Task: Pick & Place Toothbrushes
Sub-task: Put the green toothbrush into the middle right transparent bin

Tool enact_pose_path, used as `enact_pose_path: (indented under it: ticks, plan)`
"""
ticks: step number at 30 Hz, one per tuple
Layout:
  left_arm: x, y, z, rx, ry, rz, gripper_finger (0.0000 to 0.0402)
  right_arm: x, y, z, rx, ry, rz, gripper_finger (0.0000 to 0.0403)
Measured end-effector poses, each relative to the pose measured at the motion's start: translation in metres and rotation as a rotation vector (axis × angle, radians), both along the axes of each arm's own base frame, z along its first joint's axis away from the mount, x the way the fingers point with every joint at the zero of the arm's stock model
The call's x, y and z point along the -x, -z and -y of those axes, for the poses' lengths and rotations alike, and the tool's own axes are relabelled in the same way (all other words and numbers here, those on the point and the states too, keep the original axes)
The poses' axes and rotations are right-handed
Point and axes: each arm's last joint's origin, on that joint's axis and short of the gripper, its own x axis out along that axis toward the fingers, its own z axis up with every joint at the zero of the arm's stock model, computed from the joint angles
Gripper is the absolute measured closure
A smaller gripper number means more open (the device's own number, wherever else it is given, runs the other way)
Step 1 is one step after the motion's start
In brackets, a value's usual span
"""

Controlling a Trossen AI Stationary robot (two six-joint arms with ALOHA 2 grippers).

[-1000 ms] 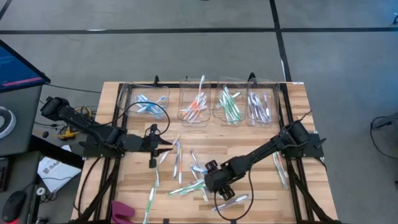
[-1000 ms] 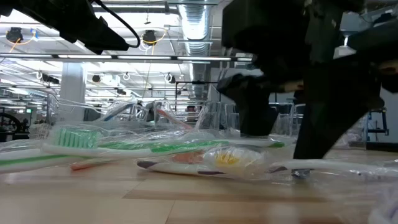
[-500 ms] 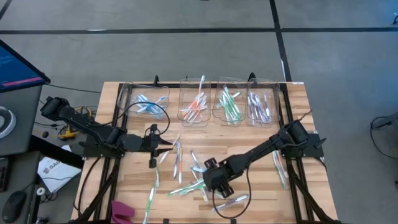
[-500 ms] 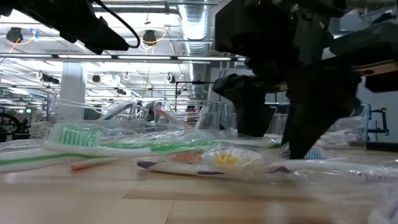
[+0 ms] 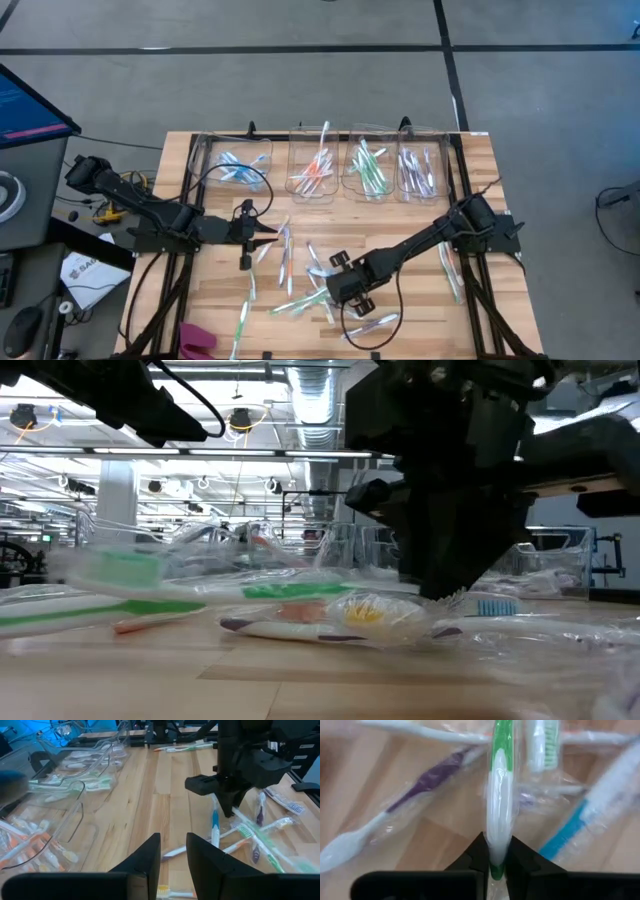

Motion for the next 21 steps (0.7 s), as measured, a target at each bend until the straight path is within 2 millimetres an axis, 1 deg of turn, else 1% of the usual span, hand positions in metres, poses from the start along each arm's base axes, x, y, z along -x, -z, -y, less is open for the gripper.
enact_pose_path:
  ticks: [2,5,9,12,15,21]
  plan:
    - [-0.001,0.001,0.000,0.013,-0.006,-0.003,0.0316,0.003,-0.001,-0.002,0.031,0.028,-0.001,0.0375]
    - [-0.003,0.004,0.001,0.013,-0.009,-0.017,0.0316,0.010,-0.010,-0.007,0.098,0.068,-0.006,0.0375]
    - [-0.007,0.012,0.003,0.020,-0.019,-0.051,0.0315,0.016,-0.026,-0.018,0.219,0.120,0.000,0.0375]
    - [-0.014,0.017,0.006,0.020,-0.019,-0.053,0.0315,0.021,-0.039,-0.027,0.301,0.154,0.016,0.0375]
    - [-0.022,0.023,0.010,0.029,-0.002,-0.047,0.0315,0.030,-0.051,-0.034,0.396,0.203,0.020,0.0375]
    - [-0.031,0.031,0.016,0.015,0.034,-0.044,0.0315,0.048,-0.080,-0.039,0.541,0.377,0.015,0.0375]
